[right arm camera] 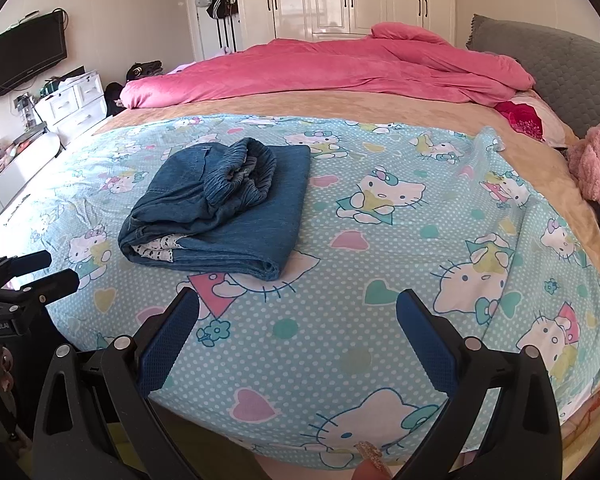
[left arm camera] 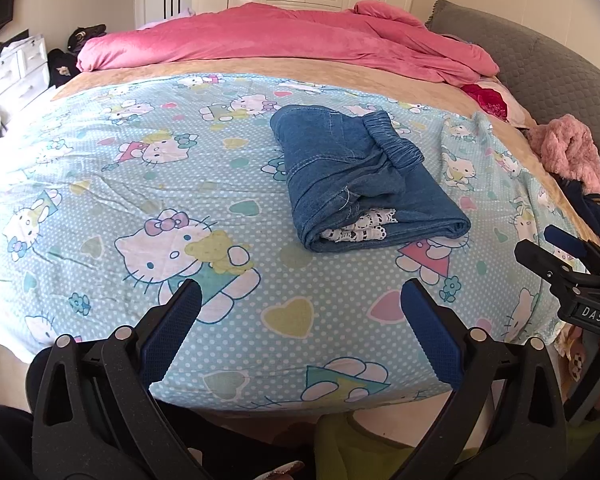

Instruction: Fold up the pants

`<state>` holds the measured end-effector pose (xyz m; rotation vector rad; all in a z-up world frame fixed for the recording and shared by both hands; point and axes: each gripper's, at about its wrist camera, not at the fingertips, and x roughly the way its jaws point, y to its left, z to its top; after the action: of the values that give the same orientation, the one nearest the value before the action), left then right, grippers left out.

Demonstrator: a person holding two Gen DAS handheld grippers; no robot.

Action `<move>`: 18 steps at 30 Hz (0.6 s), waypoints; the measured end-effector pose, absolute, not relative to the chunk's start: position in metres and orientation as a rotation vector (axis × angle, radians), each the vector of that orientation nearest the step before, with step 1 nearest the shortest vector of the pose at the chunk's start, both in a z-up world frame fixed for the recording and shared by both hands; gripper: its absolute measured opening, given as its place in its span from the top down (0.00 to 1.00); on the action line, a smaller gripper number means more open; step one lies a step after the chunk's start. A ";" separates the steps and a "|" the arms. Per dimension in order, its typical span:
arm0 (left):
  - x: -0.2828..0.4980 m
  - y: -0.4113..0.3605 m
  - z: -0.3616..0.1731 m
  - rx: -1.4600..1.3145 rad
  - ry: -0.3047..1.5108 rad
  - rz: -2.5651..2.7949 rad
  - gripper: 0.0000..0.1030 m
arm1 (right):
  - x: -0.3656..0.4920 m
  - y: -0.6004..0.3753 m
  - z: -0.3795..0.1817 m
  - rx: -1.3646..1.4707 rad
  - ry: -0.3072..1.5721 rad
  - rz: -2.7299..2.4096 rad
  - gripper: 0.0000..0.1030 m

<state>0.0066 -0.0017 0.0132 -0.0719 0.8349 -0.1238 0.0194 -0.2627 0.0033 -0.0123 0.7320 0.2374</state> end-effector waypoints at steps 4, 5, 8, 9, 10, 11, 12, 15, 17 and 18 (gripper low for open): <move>0.006 0.000 0.013 -0.081 0.834 -0.125 0.09 | 0.020 -0.264 0.003 -0.010 0.733 0.229 0.04; 0.006 0.000 0.013 -0.080 0.835 -0.126 0.09 | 0.021 -0.265 0.003 -0.011 0.733 0.225 0.04; 0.007 0.001 0.012 -0.058 0.847 -0.092 0.09 | 0.022 -0.267 0.003 -0.009 0.734 0.212 0.04; 0.008 0.002 0.012 -0.052 0.852 -0.082 0.09 | 0.023 -0.269 0.003 -0.008 0.735 0.206 0.04; 0.008 0.004 0.011 -0.048 0.859 -0.066 0.09 | 0.023 -0.270 0.004 -0.007 0.735 0.201 0.04; 0.009 0.007 0.010 -0.046 0.867 -0.049 0.09 | 0.024 -0.272 0.003 -0.005 0.735 0.195 0.04; 0.011 0.012 0.007 -0.050 0.880 -0.027 0.09 | 0.024 -0.273 0.003 -0.005 0.736 0.190 0.04; 0.016 0.031 0.004 -0.075 0.899 0.022 0.09 | 0.031 -0.286 0.000 0.007 0.739 0.152 0.04; 0.019 0.049 0.007 -0.109 0.885 0.040 0.09 | 0.038 -0.297 -0.002 0.019 0.739 0.119 0.04; 0.022 0.061 0.008 -0.128 0.879 0.051 0.09 | 0.044 -0.307 -0.004 0.029 0.738 0.092 0.04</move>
<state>0.0216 0.0608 0.0081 -0.1285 0.8792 0.0515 0.0439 -0.3073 -0.0044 0.0289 0.7375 0.0918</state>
